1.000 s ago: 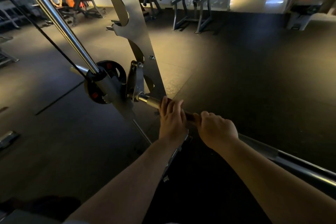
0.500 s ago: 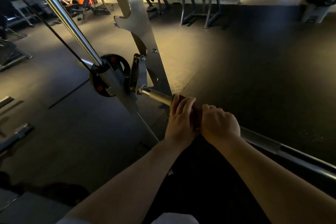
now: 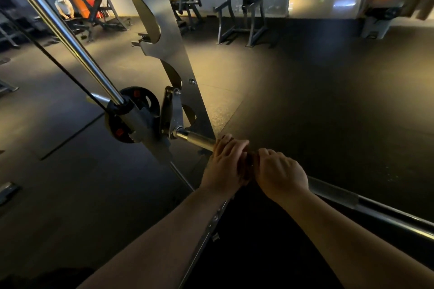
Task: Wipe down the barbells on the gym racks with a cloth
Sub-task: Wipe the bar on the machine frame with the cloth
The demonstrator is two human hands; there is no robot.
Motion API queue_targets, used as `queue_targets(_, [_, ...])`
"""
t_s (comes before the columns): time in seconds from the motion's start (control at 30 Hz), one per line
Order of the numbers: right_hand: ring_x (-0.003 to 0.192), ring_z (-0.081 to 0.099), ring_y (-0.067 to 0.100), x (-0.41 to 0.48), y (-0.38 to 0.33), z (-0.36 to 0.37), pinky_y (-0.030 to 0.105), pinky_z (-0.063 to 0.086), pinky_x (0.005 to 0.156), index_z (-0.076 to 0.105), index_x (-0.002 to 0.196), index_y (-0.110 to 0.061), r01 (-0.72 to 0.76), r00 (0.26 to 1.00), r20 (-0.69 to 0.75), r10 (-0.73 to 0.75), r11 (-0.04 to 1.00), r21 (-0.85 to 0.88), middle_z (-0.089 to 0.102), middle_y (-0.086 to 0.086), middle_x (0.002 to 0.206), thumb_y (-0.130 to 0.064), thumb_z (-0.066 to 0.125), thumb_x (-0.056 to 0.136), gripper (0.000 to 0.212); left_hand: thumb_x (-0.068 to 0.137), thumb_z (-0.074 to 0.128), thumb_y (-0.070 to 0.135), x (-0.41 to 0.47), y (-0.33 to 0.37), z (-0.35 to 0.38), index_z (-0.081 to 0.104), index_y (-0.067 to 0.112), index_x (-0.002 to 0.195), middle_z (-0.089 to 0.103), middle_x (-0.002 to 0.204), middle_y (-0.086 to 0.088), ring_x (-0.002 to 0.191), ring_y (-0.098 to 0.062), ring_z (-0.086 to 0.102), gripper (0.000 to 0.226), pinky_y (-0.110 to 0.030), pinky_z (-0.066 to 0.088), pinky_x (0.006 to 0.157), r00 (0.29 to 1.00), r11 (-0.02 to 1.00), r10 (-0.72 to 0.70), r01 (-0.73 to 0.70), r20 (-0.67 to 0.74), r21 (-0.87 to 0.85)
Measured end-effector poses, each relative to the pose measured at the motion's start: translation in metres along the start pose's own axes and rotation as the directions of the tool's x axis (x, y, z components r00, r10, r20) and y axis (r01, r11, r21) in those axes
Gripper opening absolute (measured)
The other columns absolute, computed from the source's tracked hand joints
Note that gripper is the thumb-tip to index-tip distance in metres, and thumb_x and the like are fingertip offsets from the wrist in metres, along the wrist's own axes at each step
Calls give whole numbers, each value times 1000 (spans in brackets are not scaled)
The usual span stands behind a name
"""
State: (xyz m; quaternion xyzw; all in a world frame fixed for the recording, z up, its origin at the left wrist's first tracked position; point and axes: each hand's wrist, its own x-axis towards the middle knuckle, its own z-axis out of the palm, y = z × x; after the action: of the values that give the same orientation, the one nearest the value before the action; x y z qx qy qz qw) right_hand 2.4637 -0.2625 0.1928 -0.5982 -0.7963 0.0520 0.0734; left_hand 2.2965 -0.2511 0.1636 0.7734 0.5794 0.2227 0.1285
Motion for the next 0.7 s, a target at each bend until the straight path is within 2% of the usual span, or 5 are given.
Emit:
queue_targets(0.13, [75, 62, 6, 7, 1, 0, 29, 56, 71, 53, 106, -26, -146, 986, -46, 160, 964, 222, 61, -8, 91, -40, 32, 110, 26, 108, 25, 44, 8, -25, -14, 44, 25, 147, 44, 153, 0, 152, -15, 18, 48, -42, 6, 127, 994, 999, -23, 27, -108, 35])
queue_targets(0.27, [74, 61, 6, 13, -1, -5, 27, 55, 71, 51, 110, -27, -242, 969, 25, 246, 925, 293, 58, -8, 90, -38, 34, 110, 20, 104, 33, 34, 11, -1, 1, 48, 24, 142, 42, 154, 0, 155, -17, 7, 42, -51, 15, 126, 974, 979, -186, 172, -128, -113])
queue_targets(0.4, [73, 54, 3, 11, 1, -4, 21, 44, 67, 50, 116, -26, -250, 968, 62, 242, 946, 205, 51, -11, 89, -34, 46, 107, 12, 100, 55, 26, -3, 5, 6, 32, 23, 154, 28, 163, 2, 154, -16, -10, 58, -48, -1, 127, 999, 1000, 16, -16, -50, -8])
queue_targets(0.53, [71, 59, 5, 10, -2, -4, 22, 48, 64, 51, 107, -27, -240, 971, 42, 236, 952, 190, 56, -9, 86, -37, 38, 109, 17, 107, 28, 43, 2, -27, -15, 32, 26, 153, 35, 161, 2, 155, -13, 1, 50, -40, -1, 127, 986, 982, 162, -157, -31, 108])
queue_targets(0.7, [74, 61, 9, 25, -10, -8, 31, 51, 67, 52, 102, -27, -343, 932, 168, 322, 933, 112, 59, -6, 89, -40, 37, 108, 21, 105, 32, 36, 4, -6, -10, 41, 24, 147, 37, 159, 0, 154, -11, -3, 46, -39, 0, 126, 990, 992, -88, 77, -109, -95])
